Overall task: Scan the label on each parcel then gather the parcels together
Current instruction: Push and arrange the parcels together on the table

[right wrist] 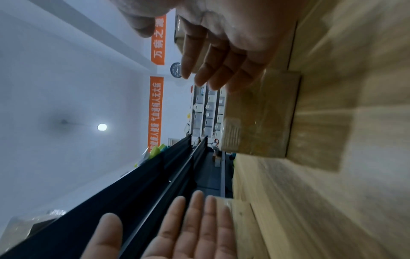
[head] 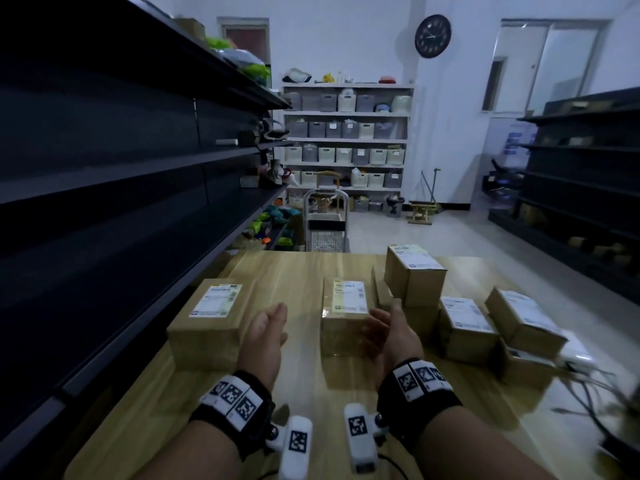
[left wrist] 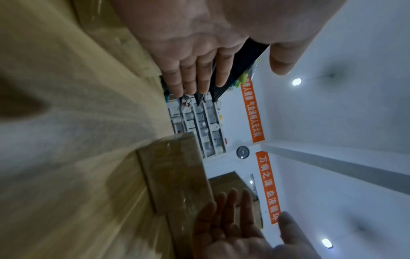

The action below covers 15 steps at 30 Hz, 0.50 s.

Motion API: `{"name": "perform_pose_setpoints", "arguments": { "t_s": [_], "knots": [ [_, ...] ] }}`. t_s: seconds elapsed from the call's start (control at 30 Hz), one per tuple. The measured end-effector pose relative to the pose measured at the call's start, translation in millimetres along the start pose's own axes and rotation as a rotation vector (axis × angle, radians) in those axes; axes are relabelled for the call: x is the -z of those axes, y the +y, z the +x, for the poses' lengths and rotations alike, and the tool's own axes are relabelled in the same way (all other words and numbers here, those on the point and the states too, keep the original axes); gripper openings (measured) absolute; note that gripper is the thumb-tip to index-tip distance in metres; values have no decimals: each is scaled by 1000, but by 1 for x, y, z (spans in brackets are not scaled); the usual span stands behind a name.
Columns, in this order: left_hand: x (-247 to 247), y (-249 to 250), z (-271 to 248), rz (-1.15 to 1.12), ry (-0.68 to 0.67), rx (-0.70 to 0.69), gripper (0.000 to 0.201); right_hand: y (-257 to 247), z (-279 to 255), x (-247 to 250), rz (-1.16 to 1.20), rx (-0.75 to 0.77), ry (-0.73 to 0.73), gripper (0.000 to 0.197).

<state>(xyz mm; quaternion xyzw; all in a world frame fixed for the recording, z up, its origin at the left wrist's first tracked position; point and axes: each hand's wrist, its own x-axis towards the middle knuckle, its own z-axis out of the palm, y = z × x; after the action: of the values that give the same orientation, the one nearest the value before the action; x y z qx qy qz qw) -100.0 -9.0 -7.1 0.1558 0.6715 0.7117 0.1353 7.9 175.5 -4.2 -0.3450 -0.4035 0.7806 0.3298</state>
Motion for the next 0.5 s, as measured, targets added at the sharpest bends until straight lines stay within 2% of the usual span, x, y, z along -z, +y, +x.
{"name": "perform_pose_setpoints", "arguments": {
  "t_s": [0.13,0.23,0.33,0.43,0.5],
  "knots": [
    [-31,-12,-4,-12,-89,105,76,-9,17,27,-57,3,65,60],
    [-46,-12,2,1,-87,135,93,-12,27,35,-77,-32,21,62],
    [-55,-14,12,25,-80,175,96,-12,32,37,-122,-83,-31,70],
    [-63,-15,21,45,-108,244,107,-8,38,36,-232,-86,-53,93],
    [-66,-14,22,34,-145,298,103,-6,40,34,-253,-129,-73,96]
  ]
}}
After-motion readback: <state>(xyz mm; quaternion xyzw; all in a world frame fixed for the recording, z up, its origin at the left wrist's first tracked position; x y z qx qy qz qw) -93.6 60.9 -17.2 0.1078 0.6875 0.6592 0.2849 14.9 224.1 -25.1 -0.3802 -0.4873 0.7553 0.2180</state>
